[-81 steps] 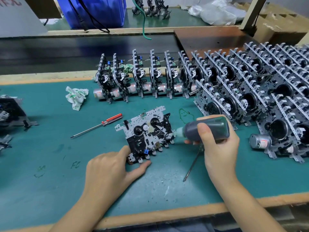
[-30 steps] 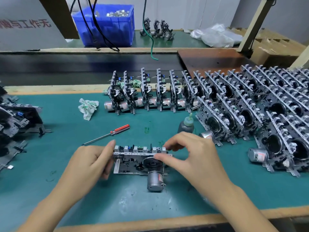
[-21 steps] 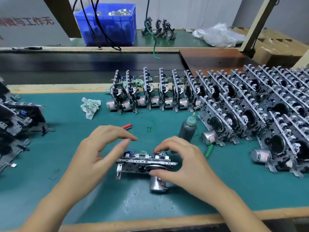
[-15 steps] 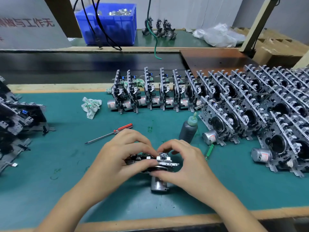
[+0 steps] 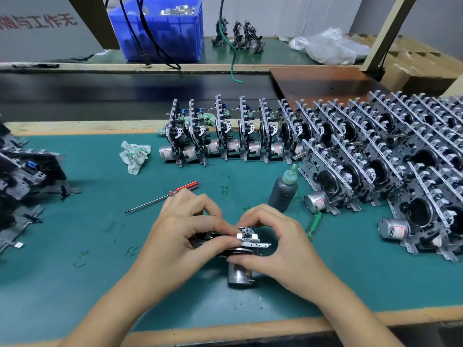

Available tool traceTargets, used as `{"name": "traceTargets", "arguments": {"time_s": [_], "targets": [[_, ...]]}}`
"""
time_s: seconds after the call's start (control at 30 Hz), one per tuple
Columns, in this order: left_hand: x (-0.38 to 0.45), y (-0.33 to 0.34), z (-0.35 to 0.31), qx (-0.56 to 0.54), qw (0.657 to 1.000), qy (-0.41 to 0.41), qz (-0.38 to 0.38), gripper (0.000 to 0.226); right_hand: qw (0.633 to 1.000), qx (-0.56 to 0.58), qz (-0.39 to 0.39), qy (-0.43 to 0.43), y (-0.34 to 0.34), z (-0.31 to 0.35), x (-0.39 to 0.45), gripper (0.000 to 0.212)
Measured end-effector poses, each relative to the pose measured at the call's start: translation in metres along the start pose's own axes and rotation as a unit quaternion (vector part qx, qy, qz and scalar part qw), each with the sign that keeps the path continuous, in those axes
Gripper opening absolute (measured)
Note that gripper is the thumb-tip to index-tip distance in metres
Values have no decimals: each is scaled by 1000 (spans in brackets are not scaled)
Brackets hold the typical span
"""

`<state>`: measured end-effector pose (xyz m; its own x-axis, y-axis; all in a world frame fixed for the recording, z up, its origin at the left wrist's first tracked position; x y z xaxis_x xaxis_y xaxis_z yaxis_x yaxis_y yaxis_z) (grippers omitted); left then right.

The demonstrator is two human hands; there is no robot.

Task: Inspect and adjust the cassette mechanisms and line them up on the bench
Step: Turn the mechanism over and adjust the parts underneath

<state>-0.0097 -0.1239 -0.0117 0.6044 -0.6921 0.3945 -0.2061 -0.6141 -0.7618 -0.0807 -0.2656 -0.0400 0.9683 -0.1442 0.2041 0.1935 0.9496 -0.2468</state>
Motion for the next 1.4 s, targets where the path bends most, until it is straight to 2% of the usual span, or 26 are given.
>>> {"name": "traceTargets", "arguments": {"time_s": [0.33, 0.53, 0.63, 0.7, 0.77, 0.83, 1.0, 1.07, 1.17, 1.3, 1.4], "targets": [[-2, 2, 0, 1, 1000, -4, -8, 20, 1000, -2, 13, 3, -1, -3, 0, 31], [-1, 3, 1, -1, 1000, 1, -3, 19, 999, -46, 0, -8, -2, 1, -1, 31], [-3, 3, 2, 4, 1000, -5, -6, 22, 987, -137, -12, -80, -2, 7, -3, 38], [-3, 3, 2, 2, 1000, -6, -10, 19, 972, -163, -67, -153, -9, 13, -8, 41], [-3, 3, 2, -2, 1000, -5, -13, 17, 945, -198, -115, -234, -15, 18, -16, 34], [-3, 2, 2, -4, 1000, -6, -13, 17, 912, -258, -123, -293, -17, 19, -23, 24], [-4, 4, 2, 3, 1000, -4, -16, 21, 886, -311, -110, -326, -23, 23, -23, 21], [-5, 4, 1, 4, 1000, -2, -14, 21, 890, -305, -103, -322, -23, 24, -21, 23], [-3, 3, 3, -10, 1000, -7, -6, 21, 925, -236, -93, -282, -22, 26, -17, 21], [3, 0, 4, -20, 999, 13, 22, 19, 991, -66, -34, -112, -25, 21, -5, 15], [15, -5, 8, -34, 997, 11, 75, 17, 998, 49, -36, -7, -20, 12, -1, 12]]}}
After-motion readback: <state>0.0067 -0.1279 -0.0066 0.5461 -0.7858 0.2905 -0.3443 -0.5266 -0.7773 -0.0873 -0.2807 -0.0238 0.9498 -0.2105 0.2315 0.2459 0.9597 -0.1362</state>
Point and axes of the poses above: each hand's wrist, its own x-axis towards the middle knuckle, its own y-axis out of the palm, z = x × y, the point moved 4 cm from there along x, towards the middle knuckle, and after that the axes turned 14 degrees about x, right-handed, at the moved point
